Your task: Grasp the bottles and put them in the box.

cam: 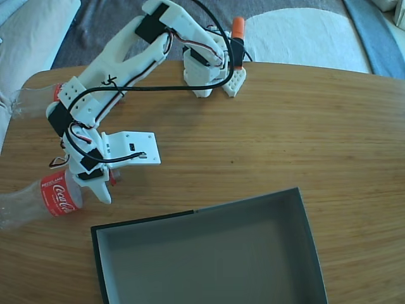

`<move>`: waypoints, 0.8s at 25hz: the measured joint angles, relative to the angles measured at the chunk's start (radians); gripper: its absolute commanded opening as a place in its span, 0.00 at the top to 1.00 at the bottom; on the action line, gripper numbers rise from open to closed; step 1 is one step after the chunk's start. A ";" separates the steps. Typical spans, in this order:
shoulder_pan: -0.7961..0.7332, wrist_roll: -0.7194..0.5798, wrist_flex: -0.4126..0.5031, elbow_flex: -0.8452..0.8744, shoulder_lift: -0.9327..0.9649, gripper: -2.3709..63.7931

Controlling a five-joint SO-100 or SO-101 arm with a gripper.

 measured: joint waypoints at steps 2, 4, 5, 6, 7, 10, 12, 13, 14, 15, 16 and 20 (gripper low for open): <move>0.000 0.000 0.000 0.000 0.000 0.45; 0.000 0.000 0.000 0.000 0.000 0.45; 0.000 0.000 0.000 0.000 0.000 0.45; 0.000 0.000 0.000 0.000 0.000 0.45; 0.000 0.000 0.000 0.000 0.000 0.45; 0.000 0.000 0.000 0.000 0.000 0.52; -0.002 0.000 0.000 0.000 0.000 0.60; -0.002 0.000 0.000 0.000 0.000 0.64; -0.003 0.000 0.000 0.000 0.000 0.66; -0.003 0.000 0.000 0.000 0.000 0.67; -0.003 0.000 0.000 0.000 0.000 0.69; -0.006 0.000 0.000 0.000 0.000 0.74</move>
